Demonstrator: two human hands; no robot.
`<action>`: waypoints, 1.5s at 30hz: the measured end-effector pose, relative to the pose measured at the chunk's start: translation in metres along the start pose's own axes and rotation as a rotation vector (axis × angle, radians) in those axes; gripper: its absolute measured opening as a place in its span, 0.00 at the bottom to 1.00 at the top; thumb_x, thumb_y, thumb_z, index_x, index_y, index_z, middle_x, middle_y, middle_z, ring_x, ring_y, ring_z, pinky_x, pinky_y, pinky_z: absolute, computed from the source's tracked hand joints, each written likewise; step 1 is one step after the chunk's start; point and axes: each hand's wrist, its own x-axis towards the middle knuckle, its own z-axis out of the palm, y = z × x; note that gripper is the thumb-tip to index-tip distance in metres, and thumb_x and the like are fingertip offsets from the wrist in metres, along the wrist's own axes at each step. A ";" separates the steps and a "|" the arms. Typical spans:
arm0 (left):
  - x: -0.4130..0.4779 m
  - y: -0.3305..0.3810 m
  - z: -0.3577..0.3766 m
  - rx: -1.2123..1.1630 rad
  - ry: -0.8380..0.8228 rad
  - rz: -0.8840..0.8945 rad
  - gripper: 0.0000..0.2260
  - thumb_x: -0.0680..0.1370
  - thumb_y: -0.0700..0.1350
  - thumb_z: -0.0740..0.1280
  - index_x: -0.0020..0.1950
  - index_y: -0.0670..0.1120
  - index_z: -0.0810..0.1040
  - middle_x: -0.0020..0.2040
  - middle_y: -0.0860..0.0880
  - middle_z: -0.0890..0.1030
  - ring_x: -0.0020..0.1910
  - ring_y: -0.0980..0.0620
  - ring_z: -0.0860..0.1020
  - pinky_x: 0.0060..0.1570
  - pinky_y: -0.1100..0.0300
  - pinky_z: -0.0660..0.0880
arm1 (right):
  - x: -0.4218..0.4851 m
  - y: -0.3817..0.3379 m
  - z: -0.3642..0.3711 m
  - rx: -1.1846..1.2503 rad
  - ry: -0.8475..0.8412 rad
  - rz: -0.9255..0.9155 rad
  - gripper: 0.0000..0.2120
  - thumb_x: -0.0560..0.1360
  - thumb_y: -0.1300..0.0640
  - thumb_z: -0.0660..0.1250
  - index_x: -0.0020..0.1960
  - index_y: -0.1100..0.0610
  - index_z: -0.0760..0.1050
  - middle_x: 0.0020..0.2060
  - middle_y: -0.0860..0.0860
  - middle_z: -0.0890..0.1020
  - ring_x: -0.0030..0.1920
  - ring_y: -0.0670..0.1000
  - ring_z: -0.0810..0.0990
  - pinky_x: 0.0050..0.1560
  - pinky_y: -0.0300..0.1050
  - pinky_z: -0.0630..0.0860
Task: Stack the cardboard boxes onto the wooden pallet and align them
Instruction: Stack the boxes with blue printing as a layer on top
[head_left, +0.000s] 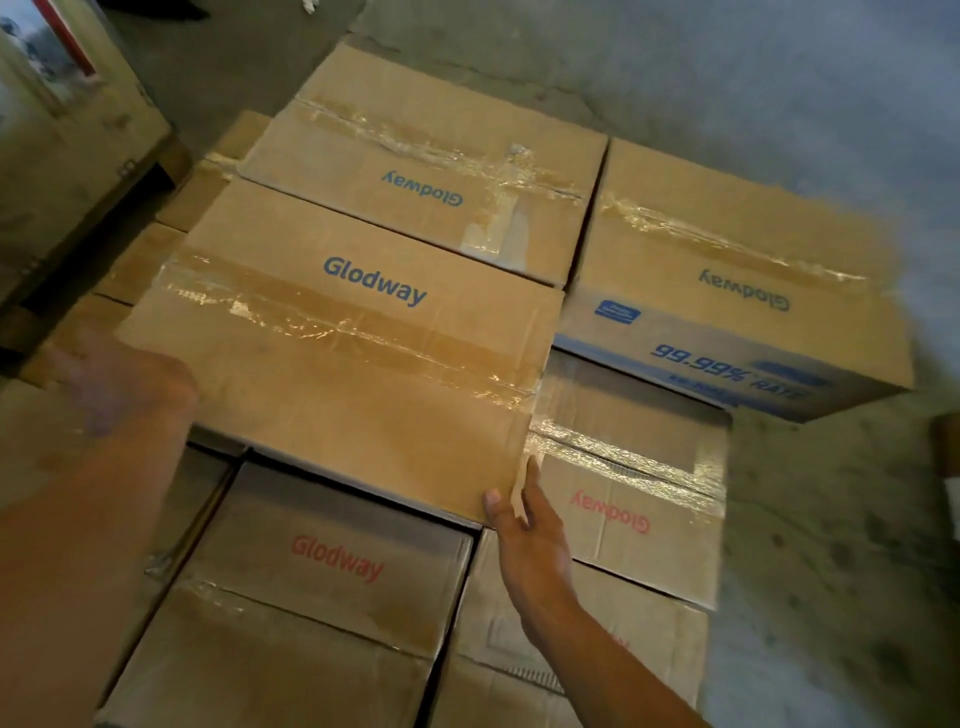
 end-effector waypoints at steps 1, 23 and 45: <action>-0.013 0.008 0.003 0.009 0.004 0.085 0.25 0.82 0.45 0.62 0.79 0.48 0.60 0.75 0.39 0.68 0.69 0.34 0.71 0.67 0.39 0.70 | -0.001 -0.004 -0.013 -0.028 0.042 0.016 0.31 0.80 0.42 0.64 0.79 0.35 0.54 0.75 0.45 0.70 0.75 0.53 0.68 0.72 0.51 0.66; -0.712 0.492 0.073 0.030 -0.813 1.630 0.28 0.76 0.55 0.72 0.70 0.39 0.75 0.67 0.35 0.76 0.64 0.33 0.76 0.64 0.42 0.71 | -0.161 -0.122 -0.694 0.371 1.347 -0.080 0.28 0.82 0.41 0.61 0.80 0.45 0.61 0.78 0.52 0.64 0.78 0.55 0.60 0.76 0.51 0.57; -1.286 0.481 0.096 -0.171 -1.601 1.517 0.42 0.74 0.66 0.68 0.79 0.42 0.63 0.77 0.40 0.67 0.74 0.39 0.67 0.69 0.48 0.66 | -0.497 0.138 -1.021 0.767 2.019 0.336 0.52 0.69 0.26 0.65 0.82 0.54 0.54 0.78 0.60 0.63 0.73 0.65 0.67 0.68 0.59 0.68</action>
